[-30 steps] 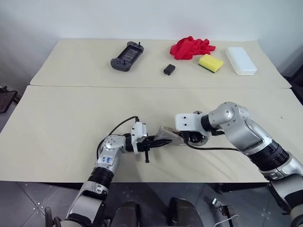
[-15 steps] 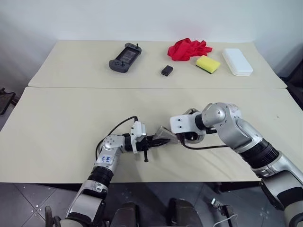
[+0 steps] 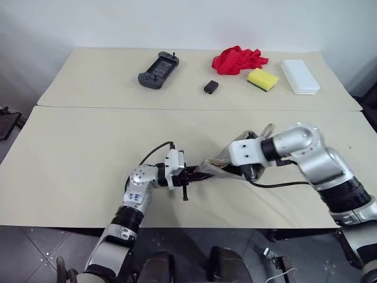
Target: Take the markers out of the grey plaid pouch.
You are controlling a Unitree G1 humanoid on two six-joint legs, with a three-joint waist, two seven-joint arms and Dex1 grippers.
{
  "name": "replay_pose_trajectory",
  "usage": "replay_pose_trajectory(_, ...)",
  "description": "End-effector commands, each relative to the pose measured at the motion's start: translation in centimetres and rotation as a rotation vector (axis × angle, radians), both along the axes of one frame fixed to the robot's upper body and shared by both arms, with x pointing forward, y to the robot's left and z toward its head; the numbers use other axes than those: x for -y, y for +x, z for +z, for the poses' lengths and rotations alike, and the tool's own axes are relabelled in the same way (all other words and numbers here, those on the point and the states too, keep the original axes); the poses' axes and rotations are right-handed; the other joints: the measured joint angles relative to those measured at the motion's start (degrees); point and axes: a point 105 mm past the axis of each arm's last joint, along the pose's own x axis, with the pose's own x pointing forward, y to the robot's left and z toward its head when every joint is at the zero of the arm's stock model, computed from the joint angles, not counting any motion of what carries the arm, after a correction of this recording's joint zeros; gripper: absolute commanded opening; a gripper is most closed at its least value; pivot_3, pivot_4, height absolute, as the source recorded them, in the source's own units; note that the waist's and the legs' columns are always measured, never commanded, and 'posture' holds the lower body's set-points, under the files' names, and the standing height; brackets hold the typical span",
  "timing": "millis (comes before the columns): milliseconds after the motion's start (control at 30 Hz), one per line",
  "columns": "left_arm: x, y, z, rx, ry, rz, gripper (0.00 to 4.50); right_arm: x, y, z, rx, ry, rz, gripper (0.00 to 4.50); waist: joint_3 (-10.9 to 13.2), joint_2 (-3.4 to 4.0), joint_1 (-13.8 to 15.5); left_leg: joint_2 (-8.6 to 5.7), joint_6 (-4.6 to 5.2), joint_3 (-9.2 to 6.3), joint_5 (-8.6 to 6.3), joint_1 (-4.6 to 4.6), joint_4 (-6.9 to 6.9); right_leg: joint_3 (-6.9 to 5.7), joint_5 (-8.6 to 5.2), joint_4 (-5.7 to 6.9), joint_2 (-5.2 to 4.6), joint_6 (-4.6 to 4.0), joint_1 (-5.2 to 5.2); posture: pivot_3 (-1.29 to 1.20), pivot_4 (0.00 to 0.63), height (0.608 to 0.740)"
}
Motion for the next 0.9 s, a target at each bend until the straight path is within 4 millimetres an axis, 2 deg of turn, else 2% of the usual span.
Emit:
replay_pose_trajectory(33, -1.6, 0.8, -1.5, -0.087, 0.013, 0.086, 0.00, -0.3, -1.9, 2.6, 0.021, 0.099, 0.154, 0.59, 0.0, 0.00, 0.0, 0.00, 0.00, 0.00, 0.00, 0.00, 0.00, -0.01, 0.00, 0.00, 0.00, 0.00, 0.00, 0.00, 0.150, 0.740)
replay_pose_trajectory(67, -1.7, 0.9, -1.4, -0.090, 0.009, 0.088, 0.00, 0.2, -1.9, 2.1, 0.008, 0.074, 0.154, 0.59, 0.0, 0.00, 0.0, 0.01, 0.00, 0.00, 0.00, 0.00, 0.00, -0.01, 0.00, -0.01, 0.01, 0.00, 0.00, 0.00, 0.150, 0.740)
replay_pose_trajectory(133, -1.8, 0.9, -1.4, -0.094, 0.007, 0.091, 0.00, 1.0, -0.7, 1.5, 0.073, 0.017, 0.105, 0.59, 0.0, 0.00, 0.0, 0.00, 0.00, 0.02, 0.00, 0.00, -0.01, 0.00, 0.00, -0.02, 0.01, 0.00, 0.00, 0.00, 0.150, 0.740)
replay_pose_trajectory(167, -1.8, 0.9, -1.4, -0.097, 0.006, 0.092, 0.00, 1.5, 0.5, 1.1, 0.102, -0.009, 0.028, 0.59, 0.0, 0.00, 0.0, 0.00, 0.00, 0.03, 0.00, 0.00, 0.00, 0.00, 0.00, -0.01, 0.01, 0.00, 0.00, 0.00, 0.150, 0.740)
replay_pose_trajectory(233, -1.6, 1.0, -1.0, -0.126, -0.022, 0.090, 0.00, 2.3, 1.6, -0.5, 0.087, -0.054, -0.071, 0.59, 0.0, 0.00, 0.0, 0.01, 0.00, 0.03, 0.00, 0.00, 0.00, 0.01, 0.00, -0.01, 0.01, 0.00, 0.00, 0.00, 0.150, 0.740)
replay_pose_trajectory(367, -1.5, 1.3, 0.3, -0.237, -0.118, 0.081, 0.00, 1.5, 2.3, -1.9, 0.102, -0.029, -0.109, 0.59, 0.0, 0.00, 0.0, 0.01, 0.00, 0.02, 0.00, -0.01, -0.01, 0.01, 0.00, 0.00, 0.01, 0.00, -0.01, 0.00, 0.150, 0.740)
replay_pose_trajectory(433, -1.5, 1.3, 2.4, -0.408, -0.221, 0.000, 0.00, 1.3, 2.7, -2.6, 0.143, -0.058, -0.113, 0.59, 0.0, 0.00, 0.0, 0.02, 0.00, 0.01, 0.00, -0.01, 0.00, 0.00, 0.00, 0.00, 0.01, 0.00, -0.01, 0.00, 0.150, 0.740)
replay_pose_trajectory(533, -2.5, 1.9, 3.2, -0.566, -0.258, -0.008, 0.00, 5.8, 3.5, -2.6, 0.170, -0.329, -0.264, 0.59, 0.0, 0.01, 0.1, 0.02, 0.00, -0.02, 0.00, -0.01, 0.01, 0.01, 0.00, 0.02, 0.01, 0.00, 0.00, 0.00, 0.150, 0.740)
replay_pose_trajectory(600, -3.0, 2.0, 3.1, -0.603, -0.259, 0.006, 0.00, 7.0, 3.4, -2.1, 0.182, -0.405, -0.292, 0.59, 0.0, 0.06, 0.1, 0.01, 0.01, -0.05, 0.01, -0.03, 0.03, 0.02, 0.00, 0.03, 0.00, 0.01, 0.00, 0.00, 0.150, 0.740)
replay_pose_trajectory(733, -3.5, 2.2, 3.5, -0.742, -0.318, 0.015, 0.00, 5.3, 2.5, -1.1, 0.202, -0.362, -0.223, 0.59, 0.0, 0.06, 0.0, 0.02, 0.00, -0.07, 0.01, -0.03, -0.01, 0.01, 0.00, -0.03, 0.04, 0.01, 0.01, 0.00, 0.150, 0.740)
replay_pose_trajectory(900, -3.4, 2.6, 4.1, -0.847, -0.352, 0.009, 0.00, 3.0, 1.2, -1.1, 0.168, -0.263, -0.150, 0.59, 0.0, 0.05, 0.0, 0.02, -0.02, -0.07, 0.02, -0.03, -0.01, 0.01, 0.00, -0.03, 0.04, 0.01, 0.01, 0.00, 0.150, 0.740)
